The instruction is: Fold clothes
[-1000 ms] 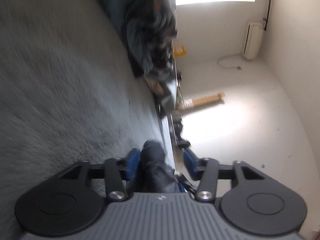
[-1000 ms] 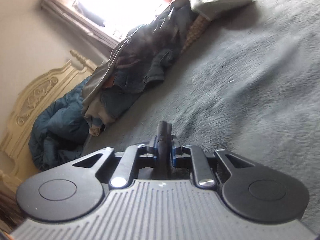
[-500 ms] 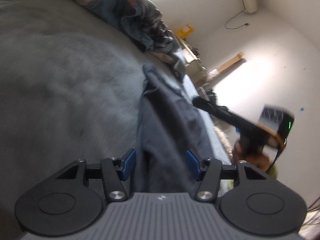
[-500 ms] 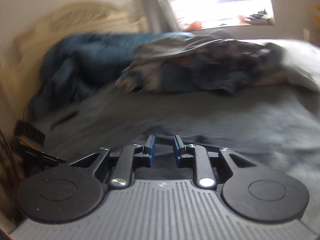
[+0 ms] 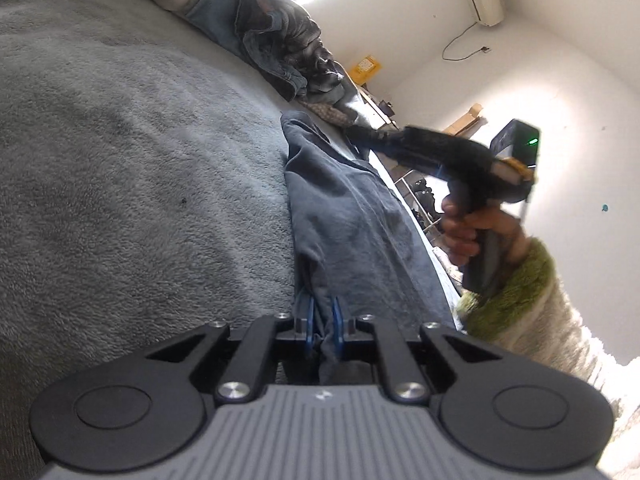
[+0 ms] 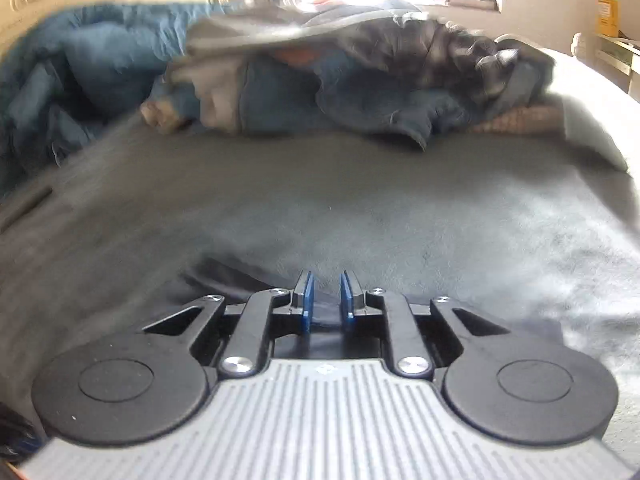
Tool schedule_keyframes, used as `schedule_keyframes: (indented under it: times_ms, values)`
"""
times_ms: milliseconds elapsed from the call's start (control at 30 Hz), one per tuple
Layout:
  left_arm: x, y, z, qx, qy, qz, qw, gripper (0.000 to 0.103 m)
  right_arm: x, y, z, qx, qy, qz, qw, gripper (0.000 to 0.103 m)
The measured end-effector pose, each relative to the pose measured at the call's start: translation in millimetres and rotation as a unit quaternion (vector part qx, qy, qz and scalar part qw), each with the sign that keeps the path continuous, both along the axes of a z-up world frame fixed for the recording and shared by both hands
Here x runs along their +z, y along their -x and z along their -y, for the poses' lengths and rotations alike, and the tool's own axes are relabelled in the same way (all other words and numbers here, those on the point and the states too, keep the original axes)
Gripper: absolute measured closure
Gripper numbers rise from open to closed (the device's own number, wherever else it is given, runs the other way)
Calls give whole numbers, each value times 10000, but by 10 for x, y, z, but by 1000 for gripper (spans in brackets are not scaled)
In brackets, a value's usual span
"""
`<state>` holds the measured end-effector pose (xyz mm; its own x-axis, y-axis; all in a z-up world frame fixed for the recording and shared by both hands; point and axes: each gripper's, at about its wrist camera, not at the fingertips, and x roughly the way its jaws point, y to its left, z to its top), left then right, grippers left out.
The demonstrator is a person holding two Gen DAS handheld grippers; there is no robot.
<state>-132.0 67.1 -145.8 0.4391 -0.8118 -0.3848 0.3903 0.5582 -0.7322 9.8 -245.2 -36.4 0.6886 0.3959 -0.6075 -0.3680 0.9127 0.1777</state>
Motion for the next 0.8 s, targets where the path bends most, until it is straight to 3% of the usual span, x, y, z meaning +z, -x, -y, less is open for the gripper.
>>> schedule_keyframes:
  times_ms: [67, 133, 200, 267, 333, 367, 433, 500, 600, 700, 767, 800]
  values:
    - [-10, 5, -13, -15, 20, 8, 10000, 93, 84, 87, -143, 716, -133, -86, 9973, 89]
    - [-14, -20, -2, -10, 42, 3, 10000, 93, 54, 96, -395, 1571, -116, -419, 9866, 89]
    - [-14, -14, 8, 27, 41, 10, 10000, 93, -101, -22, -601, 1965, 106, -813, 9771, 89]
    - [-14, -5, 18, 46, 21, 21, 10000, 93, -284, -245, -693, 1717, 487, -955, 9793, 93]
    - [-11, 7, 22, 50, 2, 38, 10000, 93, -293, -488, -489, 840, 96, -889, 9924, 98]
    - [-12, 13, 21, 45, -2, 46, 10000, 92, -280, -604, -367, 366, -186, -847, 9956, 95]
    - [-15, 15, 13, 29, 12, 42, 10000, 92, -140, -654, -147, -509, -190, -420, 9976, 91]
    - [-23, 2, 0, 12, 70, -8, 10000, 92, 35, -517, 60, -640, -501, -280, 9963, 91]
    - [-33, -19, -41, 24, 260, -180, 9995, 88, 258, -103, 315, -322, -953, -224, 9947, 91]
    - [3, 7, -163, 105, 525, -374, 9979, 69, 337, 337, 540, -139, -1134, -357, 9928, 90]
    - [90, 107, -236, 248, 473, -239, 9983, 48, 342, 632, 705, -380, -1269, -376, 9905, 90]
    - [151, 164, -250, 312, 348, -92, 9989, 45, 344, 787, 797, -525, -1395, -346, 9882, 90]
